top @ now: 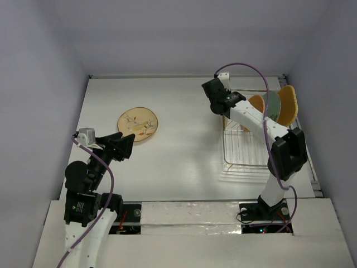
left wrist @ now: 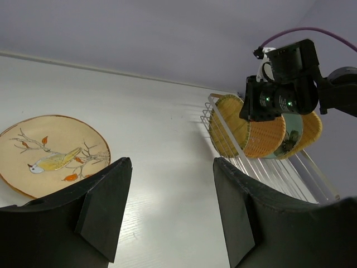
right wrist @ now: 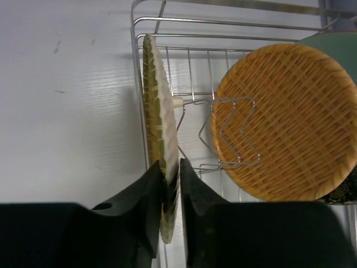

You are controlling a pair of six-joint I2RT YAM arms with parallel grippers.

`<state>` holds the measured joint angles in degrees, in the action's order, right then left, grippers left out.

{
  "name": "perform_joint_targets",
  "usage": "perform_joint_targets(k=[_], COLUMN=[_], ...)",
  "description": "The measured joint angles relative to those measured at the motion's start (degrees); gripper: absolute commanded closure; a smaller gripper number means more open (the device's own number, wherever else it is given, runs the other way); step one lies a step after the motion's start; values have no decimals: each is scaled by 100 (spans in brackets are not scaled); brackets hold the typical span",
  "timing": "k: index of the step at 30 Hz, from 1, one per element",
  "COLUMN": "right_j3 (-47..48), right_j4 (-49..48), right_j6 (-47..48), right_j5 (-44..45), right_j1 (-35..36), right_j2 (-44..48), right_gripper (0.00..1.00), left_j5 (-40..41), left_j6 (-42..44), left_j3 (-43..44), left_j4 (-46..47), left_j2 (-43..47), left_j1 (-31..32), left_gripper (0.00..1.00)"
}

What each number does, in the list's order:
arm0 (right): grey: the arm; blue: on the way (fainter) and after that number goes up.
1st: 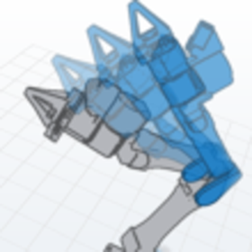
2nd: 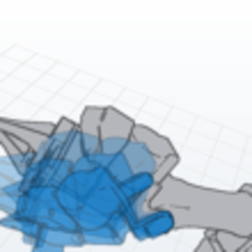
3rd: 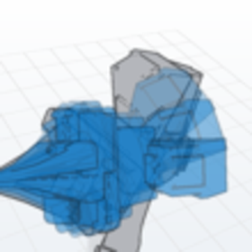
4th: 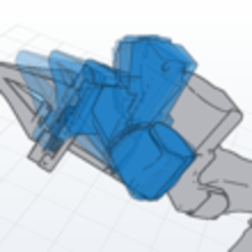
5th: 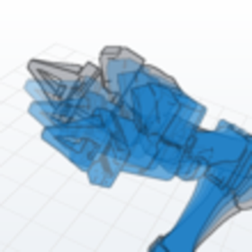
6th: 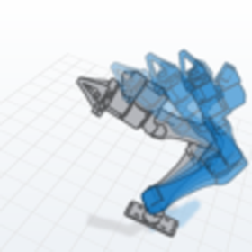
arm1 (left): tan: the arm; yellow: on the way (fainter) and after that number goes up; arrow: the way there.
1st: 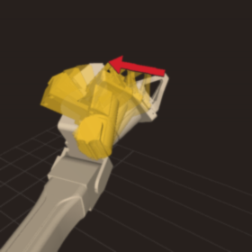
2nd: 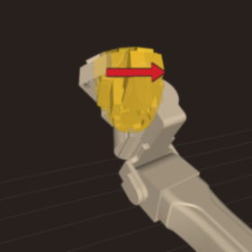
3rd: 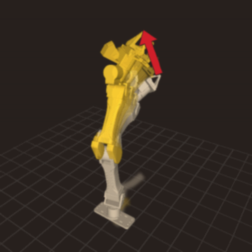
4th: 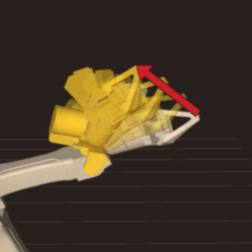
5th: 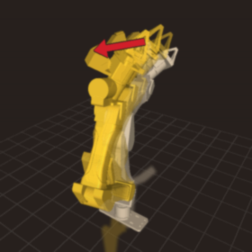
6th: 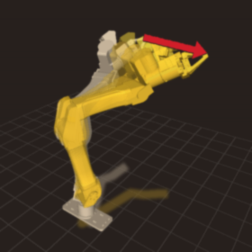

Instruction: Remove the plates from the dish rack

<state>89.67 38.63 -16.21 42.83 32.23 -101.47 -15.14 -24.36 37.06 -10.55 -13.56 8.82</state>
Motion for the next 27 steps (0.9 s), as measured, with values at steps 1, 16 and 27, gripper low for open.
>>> perform_joint_targets(k=[1, 16, 27], right_j3=[0, 525, -321], right_j4=[31, 776, -269], right_j6=[9, 343, 98], right_j5=[31, 693, -970], right_j1=[0, -31, 752], right_j2=[-7, 1104, 3077], right_gripper=[86, 100, 100], left_j5=[-9, -90, -96], left_j6=[0, 0, 0], left_j3=[0, -9, -9], left_j4=[0, 4, 2], left_j2=[-2, 57, 57], left_j1=[0, -7, -68], left_gripper=[43, 43, 43])
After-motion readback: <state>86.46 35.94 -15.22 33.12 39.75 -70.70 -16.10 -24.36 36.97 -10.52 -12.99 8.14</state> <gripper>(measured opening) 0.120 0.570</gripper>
